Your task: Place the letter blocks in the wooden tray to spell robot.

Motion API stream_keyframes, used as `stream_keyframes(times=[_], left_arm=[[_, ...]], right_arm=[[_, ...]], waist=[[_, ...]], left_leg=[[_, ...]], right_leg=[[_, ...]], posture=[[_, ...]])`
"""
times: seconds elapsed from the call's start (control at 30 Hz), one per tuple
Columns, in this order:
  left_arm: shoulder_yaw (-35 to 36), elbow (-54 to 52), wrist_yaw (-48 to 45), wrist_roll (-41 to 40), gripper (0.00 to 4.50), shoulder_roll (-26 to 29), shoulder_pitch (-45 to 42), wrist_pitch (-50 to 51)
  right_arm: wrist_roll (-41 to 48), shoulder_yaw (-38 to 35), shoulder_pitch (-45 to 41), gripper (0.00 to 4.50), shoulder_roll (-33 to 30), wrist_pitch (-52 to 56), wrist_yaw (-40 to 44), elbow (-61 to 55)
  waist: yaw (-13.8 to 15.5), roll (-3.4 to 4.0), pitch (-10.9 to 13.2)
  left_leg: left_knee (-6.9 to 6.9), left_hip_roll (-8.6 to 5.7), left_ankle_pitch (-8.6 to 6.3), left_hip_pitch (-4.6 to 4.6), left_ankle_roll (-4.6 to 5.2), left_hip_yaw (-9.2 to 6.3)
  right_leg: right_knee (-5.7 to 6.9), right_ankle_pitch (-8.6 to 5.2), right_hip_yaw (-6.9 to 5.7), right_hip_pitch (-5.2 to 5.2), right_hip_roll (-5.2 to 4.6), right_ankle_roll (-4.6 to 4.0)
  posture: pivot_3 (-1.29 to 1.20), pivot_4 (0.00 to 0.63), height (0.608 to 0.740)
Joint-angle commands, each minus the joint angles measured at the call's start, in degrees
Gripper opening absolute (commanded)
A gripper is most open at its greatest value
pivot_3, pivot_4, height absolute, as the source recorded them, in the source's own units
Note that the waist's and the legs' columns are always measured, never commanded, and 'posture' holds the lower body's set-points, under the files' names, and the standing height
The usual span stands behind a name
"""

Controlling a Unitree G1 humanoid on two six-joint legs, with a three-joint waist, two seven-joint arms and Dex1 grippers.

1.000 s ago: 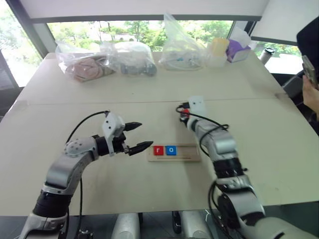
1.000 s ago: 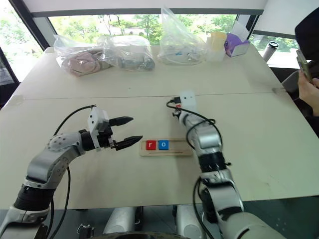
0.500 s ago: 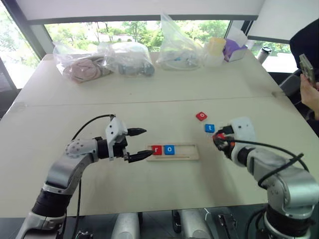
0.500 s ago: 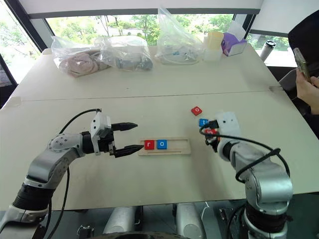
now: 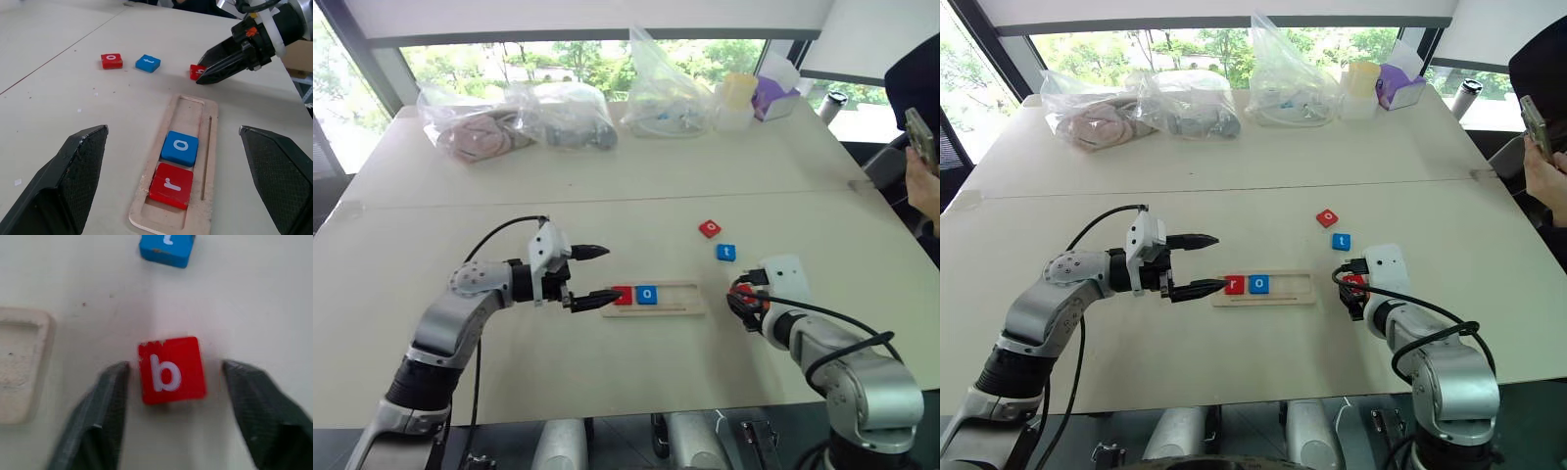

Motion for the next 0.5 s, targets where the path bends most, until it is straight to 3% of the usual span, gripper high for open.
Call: stream_keyframes(times=[0.03,0.23,0.4,0.5], left_arm=[[1.1,-1.7,-0.4,-0.2,4.50,1.2,0.4,-0.8],[1.0,-2.8,-0.9,-0.9,4.50,2.1,0.9,-0.5],[1.6,-3.6,-0.5,-0.9,4.50,2.6,1.3,-0.5],[2.0,-4.5,0.2,-1.1,4.50,2.7,1.8,-0.2]], right_arm=[[4.7,0.1,-0.6,4.45,-15.6,-16.1,19.3,2.6],[9.0,-0.6,-2.3,4.45,-27.7,-42.9,45.5,20.5],[-0.9,8.3,-6.2,4.45,-31.4,-66.3,53.9,38.1],[-2.4,11.0,-10.2,4.45,-30.5,-70.7,56.3,45.0]], waist=[[0.0,0.03,0.1],[0.1,-0.19,0.2],[0.1,-0.21,0.3],[0.2,-0.21,0.3]], left_leg=[[-0.02,-0.06,0.00,0.00,0.00,0.05],[-0.05,-0.01,0.00,0.02,0.01,-0.07],[-0.01,-0.02,0.00,0.02,0.01,0.00],[0.02,-0.03,0.00,0.02,0.02,0.01]], right_leg=[[-0.01,0.00,0.03,0.00,-0.08,0.00],[-0.06,-0.04,-0.01,0.05,0.10,0.06],[-0.06,-0.06,0.01,0.06,0.08,0.09],[0.01,-0.05,0.02,0.05,0.07,0.09]], posture=[[0.00,0.150,0.740],[0.00,0.150,0.740],[0.00,0.150,0.740],[0.00,0.150,0.740]])
